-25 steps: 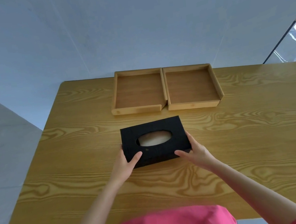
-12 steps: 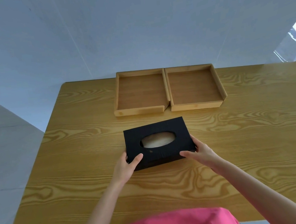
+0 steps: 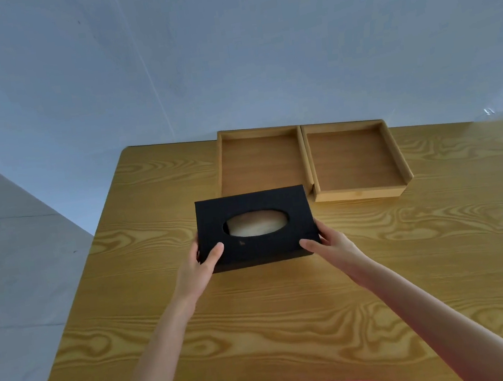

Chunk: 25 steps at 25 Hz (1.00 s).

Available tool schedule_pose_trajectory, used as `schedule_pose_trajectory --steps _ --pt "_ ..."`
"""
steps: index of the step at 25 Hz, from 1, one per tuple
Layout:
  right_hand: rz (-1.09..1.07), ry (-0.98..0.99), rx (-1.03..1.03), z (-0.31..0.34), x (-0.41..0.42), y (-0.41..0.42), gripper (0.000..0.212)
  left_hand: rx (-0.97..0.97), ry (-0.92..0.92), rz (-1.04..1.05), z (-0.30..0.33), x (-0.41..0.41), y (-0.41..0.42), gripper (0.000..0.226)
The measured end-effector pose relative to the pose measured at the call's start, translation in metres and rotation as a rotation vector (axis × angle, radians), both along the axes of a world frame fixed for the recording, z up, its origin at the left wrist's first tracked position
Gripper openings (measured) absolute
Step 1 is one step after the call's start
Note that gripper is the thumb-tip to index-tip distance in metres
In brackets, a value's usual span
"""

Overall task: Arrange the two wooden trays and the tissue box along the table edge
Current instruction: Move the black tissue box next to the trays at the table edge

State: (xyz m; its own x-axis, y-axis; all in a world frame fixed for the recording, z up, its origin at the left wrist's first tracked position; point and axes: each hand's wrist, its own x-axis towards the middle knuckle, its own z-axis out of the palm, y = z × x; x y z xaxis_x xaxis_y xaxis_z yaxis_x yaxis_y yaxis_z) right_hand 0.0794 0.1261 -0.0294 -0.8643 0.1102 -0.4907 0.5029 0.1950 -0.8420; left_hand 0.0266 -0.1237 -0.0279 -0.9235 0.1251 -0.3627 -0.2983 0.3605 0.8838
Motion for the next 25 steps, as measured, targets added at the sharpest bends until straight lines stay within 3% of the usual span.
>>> schedule_pose_trajectory --steps 10,18,25 --pt "0.024 0.035 0.010 0.015 -0.102 -0.061 0.064 -0.039 0.048 0.066 0.015 -0.092 -0.060 0.057" --pt "0.021 0.077 0.030 0.015 -0.175 -0.103 0.060 -0.033 0.071 0.124 0.022 -0.167 -0.094 0.051" --pt "0.102 0.044 0.063 -0.003 -0.228 -0.130 0.069 -0.073 0.071 0.163 0.006 -0.219 -0.117 0.042"
